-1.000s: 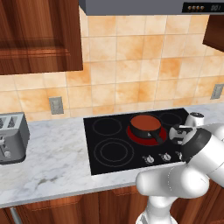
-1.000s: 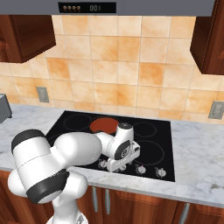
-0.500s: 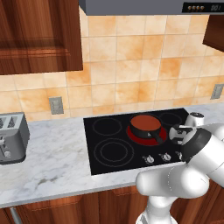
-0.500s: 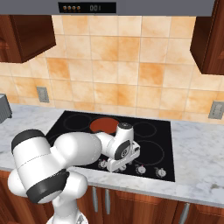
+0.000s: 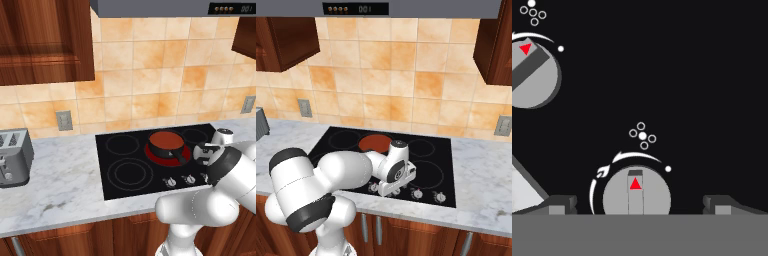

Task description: Wait until the marinara sauce is simmered to a deep red color and then turn off the stove.

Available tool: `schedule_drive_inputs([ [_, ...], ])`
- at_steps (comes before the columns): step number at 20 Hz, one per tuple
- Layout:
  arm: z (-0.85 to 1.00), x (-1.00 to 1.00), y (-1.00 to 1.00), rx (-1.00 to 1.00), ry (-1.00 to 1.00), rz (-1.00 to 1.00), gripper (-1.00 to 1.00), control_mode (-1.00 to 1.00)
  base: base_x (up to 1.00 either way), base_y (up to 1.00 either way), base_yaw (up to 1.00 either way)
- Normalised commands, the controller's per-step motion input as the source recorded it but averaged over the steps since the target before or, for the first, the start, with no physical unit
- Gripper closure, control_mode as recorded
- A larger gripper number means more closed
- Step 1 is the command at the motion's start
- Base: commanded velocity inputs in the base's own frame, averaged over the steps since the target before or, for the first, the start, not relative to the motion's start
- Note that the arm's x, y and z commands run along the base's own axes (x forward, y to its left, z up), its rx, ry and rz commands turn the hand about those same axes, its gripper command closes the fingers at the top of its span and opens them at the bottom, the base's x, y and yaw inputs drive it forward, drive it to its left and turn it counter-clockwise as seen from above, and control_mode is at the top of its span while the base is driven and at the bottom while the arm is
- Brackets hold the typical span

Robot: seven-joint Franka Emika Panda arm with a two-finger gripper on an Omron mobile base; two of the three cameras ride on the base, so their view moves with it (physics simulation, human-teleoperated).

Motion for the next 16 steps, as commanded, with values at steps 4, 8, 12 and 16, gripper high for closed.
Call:
schedule_drive_inputs([
  [4, 0.0, 0.0, 0.0, 0.0, 0.0, 0.0, -1.0, -1.0, 0.0, 0.0, 0.0],
  [8, 0.0, 0.0, 0.0, 0.0, 0.0, 0.0, -1.0, -1.0, 0.0, 0.0, 0.0],
  [12, 0.0, 0.0, 0.0, 0.0, 0.0, 0.0, -1.0, -1.0, 0.0, 0.0, 0.0],
  [16, 0.0, 0.0, 0.0, 0.0, 0.0, 0.0, -1.0, -1.0, 0.0, 0.0, 0.0],
])
